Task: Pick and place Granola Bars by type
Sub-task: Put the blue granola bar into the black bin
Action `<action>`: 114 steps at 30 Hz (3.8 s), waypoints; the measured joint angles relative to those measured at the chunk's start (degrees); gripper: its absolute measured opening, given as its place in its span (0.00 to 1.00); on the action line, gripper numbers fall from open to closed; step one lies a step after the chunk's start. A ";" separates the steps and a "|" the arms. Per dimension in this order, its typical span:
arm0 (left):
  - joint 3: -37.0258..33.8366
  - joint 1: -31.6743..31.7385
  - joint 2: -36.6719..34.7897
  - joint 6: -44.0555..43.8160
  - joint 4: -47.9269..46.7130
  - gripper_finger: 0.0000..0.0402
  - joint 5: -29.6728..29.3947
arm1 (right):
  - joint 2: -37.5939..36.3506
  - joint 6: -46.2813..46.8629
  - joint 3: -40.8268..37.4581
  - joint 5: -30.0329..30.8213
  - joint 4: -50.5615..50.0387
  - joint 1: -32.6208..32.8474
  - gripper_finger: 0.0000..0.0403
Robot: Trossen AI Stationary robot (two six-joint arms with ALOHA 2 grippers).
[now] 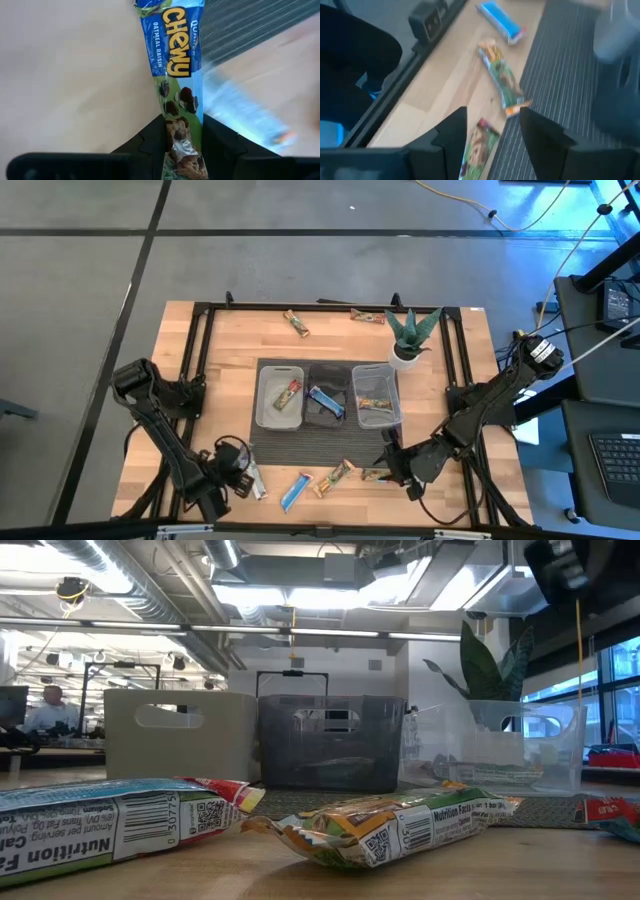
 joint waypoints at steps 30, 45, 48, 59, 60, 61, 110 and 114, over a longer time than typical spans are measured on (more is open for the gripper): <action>0.20 24.53 -0.51 118.71 68.38 0.25 -13.61 | 0.04 -16.26 0.00 2.70 25.59 -1.07 0.46; 0.22 30.35 4.00 126.88 78.33 0.25 -3.21 | 0.04 -6.76 -0.02 12.10 22.70 -7.22 0.46; 0.22 30.39 4.00 126.90 78.50 0.25 -3.58 | 0.05 -7.02 -0.02 11.80 23.37 -7.66 0.46; 0.22 30.47 4.00 128.90 80.04 0.25 -5.05 | 0.07 -7.03 -0.02 9.08 24.25 -7.88 0.56; 0.22 30.46 4.00 128.95 80.35 0.25 -5.05 | 0.06 -7.22 -0.02 9.06 24.24 -7.87 0.59; 0.22 30.46 4.00 128.98 80.58 0.25 -5.05 | 0.07 -7.26 -0.02 9.06 24.26 -7.87 0.62; 0.22 31.01 4.00 128.08 80.71 0.32 -9.68 | 4.28 -5.76 -0.02 10.80 31.05 -10.57 0.26; 0.33 30.92 3.99 127.92 79.31 0.38 -11.46 | 4.28 -5.95 -0.02 11.24 30.84 -10.67 0.26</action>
